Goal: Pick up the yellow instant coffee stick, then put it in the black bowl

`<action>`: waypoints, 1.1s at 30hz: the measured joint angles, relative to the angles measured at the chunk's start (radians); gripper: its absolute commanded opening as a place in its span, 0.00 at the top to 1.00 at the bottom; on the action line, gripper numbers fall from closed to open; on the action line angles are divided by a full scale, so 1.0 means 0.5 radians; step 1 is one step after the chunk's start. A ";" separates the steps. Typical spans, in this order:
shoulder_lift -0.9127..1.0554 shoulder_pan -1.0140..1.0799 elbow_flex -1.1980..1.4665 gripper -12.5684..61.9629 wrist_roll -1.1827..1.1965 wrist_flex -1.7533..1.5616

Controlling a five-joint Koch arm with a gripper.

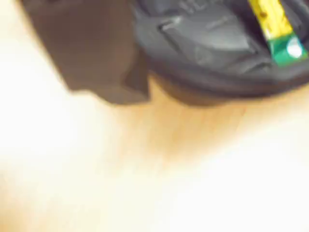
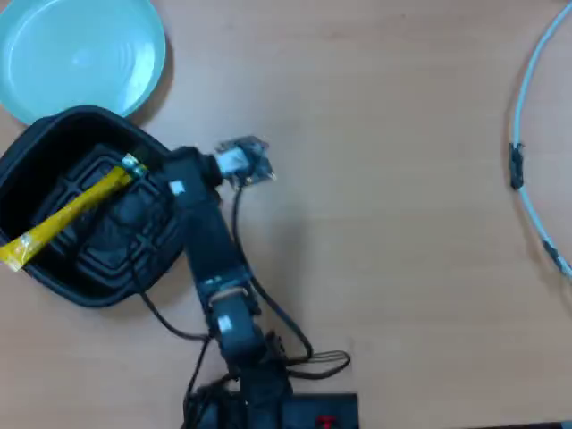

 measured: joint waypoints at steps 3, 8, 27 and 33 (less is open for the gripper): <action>0.295 0.098 0.433 0.22 -0.015 -0.276; 0.752 0.276 1.132 0.22 -0.025 -0.650; 1.663 0.472 2.924 0.22 0.445 -1.942; 1.663 0.494 3.405 0.22 0.469 -2.807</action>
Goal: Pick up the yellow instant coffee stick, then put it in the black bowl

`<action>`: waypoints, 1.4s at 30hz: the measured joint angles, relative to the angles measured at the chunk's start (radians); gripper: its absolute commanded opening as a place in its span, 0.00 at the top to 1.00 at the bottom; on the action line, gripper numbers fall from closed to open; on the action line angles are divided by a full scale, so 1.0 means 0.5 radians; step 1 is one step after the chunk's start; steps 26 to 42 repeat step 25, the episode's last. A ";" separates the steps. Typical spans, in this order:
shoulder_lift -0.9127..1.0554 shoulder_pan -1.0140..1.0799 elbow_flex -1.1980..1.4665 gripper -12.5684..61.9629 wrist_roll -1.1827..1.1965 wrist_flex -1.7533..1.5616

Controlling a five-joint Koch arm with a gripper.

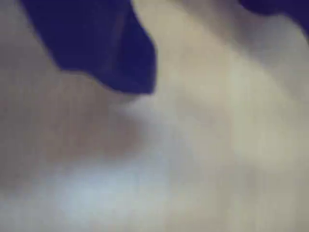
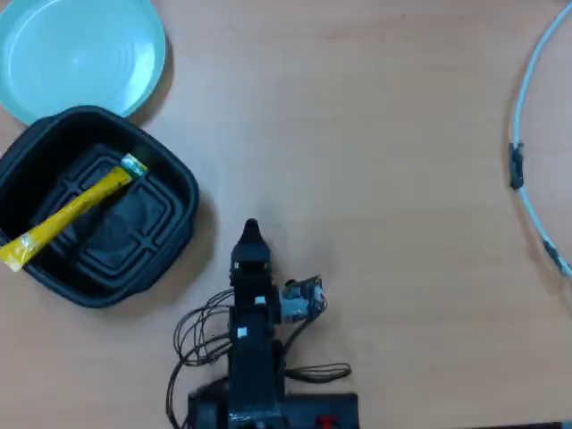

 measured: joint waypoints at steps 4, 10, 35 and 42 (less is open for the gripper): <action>0.000 0.003 0.252 0.22 0.003 -0.411; -0.003 -0.012 0.291 0.22 0.000 -0.457; 0.000 -0.028 0.291 0.22 0.003 -0.420; 0.000 -0.028 0.291 0.22 0.003 -0.420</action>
